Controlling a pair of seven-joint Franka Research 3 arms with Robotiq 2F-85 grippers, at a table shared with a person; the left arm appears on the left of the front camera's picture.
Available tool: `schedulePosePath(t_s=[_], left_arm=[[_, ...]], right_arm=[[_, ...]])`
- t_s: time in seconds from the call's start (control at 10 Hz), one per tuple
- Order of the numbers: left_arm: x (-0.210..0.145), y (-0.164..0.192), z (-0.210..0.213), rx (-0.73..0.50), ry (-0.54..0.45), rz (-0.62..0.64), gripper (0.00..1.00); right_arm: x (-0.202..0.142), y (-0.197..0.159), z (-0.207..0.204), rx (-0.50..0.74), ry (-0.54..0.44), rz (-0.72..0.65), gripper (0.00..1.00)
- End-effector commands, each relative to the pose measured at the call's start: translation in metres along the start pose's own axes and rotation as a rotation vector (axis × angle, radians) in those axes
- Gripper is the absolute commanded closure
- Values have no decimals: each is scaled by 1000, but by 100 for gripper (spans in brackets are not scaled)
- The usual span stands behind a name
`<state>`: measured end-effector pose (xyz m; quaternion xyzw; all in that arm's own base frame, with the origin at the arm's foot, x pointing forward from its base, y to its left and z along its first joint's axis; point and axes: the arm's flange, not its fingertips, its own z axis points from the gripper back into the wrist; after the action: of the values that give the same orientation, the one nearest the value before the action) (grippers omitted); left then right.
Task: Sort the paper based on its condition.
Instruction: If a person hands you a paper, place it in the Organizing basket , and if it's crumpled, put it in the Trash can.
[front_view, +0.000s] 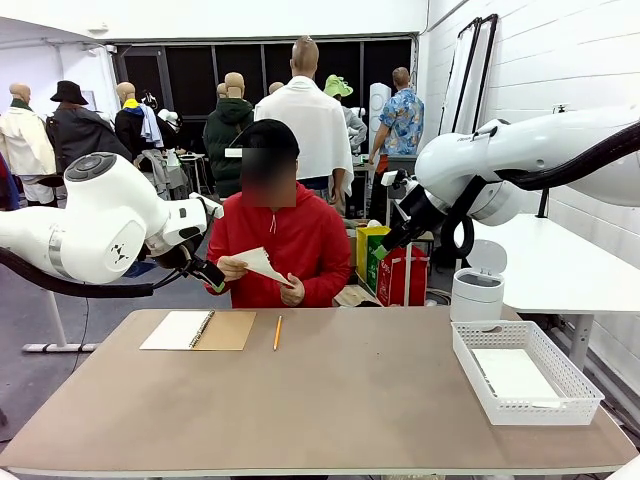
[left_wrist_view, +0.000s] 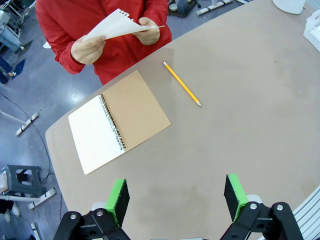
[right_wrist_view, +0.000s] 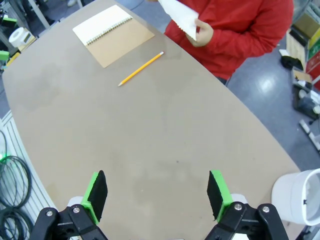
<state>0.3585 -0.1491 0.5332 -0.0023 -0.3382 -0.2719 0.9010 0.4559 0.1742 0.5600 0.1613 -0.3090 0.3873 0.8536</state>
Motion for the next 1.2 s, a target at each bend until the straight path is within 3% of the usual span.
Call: schedulePosePath(t_s=[0.0,1.1], left_arm=[[-1,0,-1,-1,3,-3,0],[-1,0,-1,-1,3,-3,0]], right_arm=[[-1,0,0,0,1,-3,0],[-1,0,0,0,1,-3,0]])
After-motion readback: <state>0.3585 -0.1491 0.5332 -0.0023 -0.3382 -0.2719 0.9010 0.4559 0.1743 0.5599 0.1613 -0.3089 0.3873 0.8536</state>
